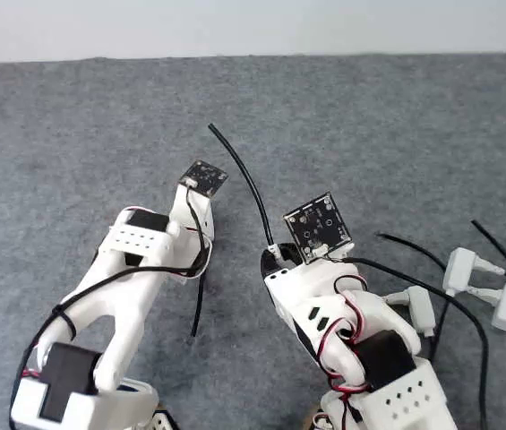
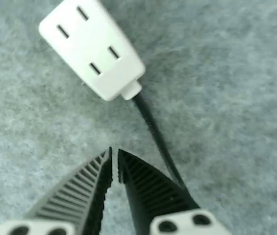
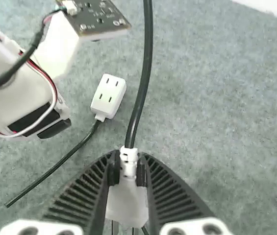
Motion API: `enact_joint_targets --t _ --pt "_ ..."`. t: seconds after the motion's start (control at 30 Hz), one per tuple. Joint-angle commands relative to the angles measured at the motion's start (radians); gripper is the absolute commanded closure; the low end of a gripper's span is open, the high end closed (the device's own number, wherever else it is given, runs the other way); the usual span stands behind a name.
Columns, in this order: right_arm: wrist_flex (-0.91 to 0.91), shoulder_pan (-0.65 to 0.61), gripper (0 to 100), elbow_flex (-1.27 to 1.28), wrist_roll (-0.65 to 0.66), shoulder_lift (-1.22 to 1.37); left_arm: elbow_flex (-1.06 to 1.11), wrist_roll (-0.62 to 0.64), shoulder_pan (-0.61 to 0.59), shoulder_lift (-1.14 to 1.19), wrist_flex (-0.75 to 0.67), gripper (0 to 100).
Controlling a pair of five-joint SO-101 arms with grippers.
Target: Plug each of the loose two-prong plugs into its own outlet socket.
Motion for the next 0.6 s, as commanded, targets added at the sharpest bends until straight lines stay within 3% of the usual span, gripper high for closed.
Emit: enact_joint_targets --t 0.0,0.57 --pt "-0.004 -0.051 99.0 -0.008 0.011 0.013 -0.005 -0.009 0.032 -0.048 -0.017 99" --pt "-0.064 -0.084 99.0 -0.008 0.003 0.131 0.054 -0.066 0.147 -0.083 -0.011 99"
